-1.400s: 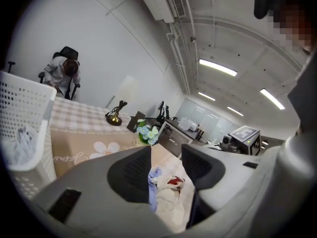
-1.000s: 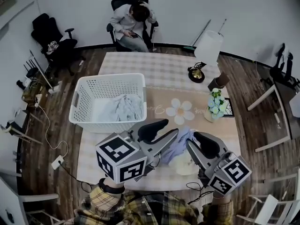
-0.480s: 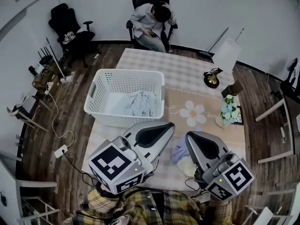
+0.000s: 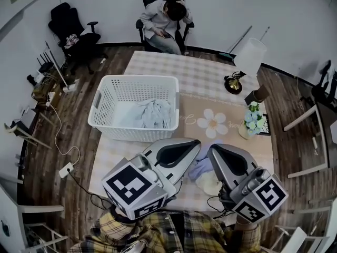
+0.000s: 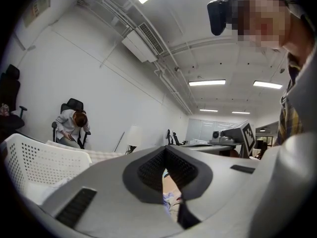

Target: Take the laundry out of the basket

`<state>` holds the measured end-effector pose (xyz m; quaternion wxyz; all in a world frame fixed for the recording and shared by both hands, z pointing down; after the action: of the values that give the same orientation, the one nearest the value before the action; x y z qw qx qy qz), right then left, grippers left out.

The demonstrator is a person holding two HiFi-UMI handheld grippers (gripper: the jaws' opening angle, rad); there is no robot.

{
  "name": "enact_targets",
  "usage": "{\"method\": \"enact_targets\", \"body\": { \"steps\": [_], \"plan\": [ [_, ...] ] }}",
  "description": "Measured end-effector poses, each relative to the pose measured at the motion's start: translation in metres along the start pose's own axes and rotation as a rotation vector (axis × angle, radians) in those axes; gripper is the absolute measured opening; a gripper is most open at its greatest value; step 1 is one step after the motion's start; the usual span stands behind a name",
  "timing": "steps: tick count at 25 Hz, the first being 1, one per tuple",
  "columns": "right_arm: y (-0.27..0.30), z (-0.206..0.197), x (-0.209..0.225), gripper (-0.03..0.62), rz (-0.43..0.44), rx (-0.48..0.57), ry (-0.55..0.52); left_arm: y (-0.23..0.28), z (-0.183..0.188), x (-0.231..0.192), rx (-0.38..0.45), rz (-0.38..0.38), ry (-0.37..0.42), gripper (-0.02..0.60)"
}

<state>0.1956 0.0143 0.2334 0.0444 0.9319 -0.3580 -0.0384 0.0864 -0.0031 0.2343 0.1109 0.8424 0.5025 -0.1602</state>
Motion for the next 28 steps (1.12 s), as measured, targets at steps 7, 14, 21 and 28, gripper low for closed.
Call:
{"method": "enact_targets", "body": {
  "steps": [7,14,21,28],
  "plan": [
    [-0.005,-0.007,0.003,0.016,-0.015,-0.024,0.014,0.007,-0.007,0.002,-0.025,-0.016,-0.003,0.014],
    [-0.008,-0.015,0.006,0.017,-0.03,-0.031,0.029,0.01,-0.014,0.001,-0.044,0.001,-0.004,0.012],
    [-0.015,-0.02,0.01,0.017,-0.026,-0.029,0.053,0.009,-0.014,0.002,-0.023,0.019,-0.029,0.012],
    [-0.023,-0.027,0.013,0.017,0.019,-0.02,0.069,0.006,-0.027,0.01,-0.03,0.081,-0.037,0.012]
  ]
}}
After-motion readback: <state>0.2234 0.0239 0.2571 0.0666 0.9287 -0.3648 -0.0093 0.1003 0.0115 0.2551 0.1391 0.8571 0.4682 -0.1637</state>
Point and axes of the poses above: the fingertips, and each gripper's own axes: y forward along the fingers, x to its right, z out of its top, the point moved 5 cm from there along -y, backward along the fingers, and after that the axes turned 10 degrees about -y, right-handed, at the moved point
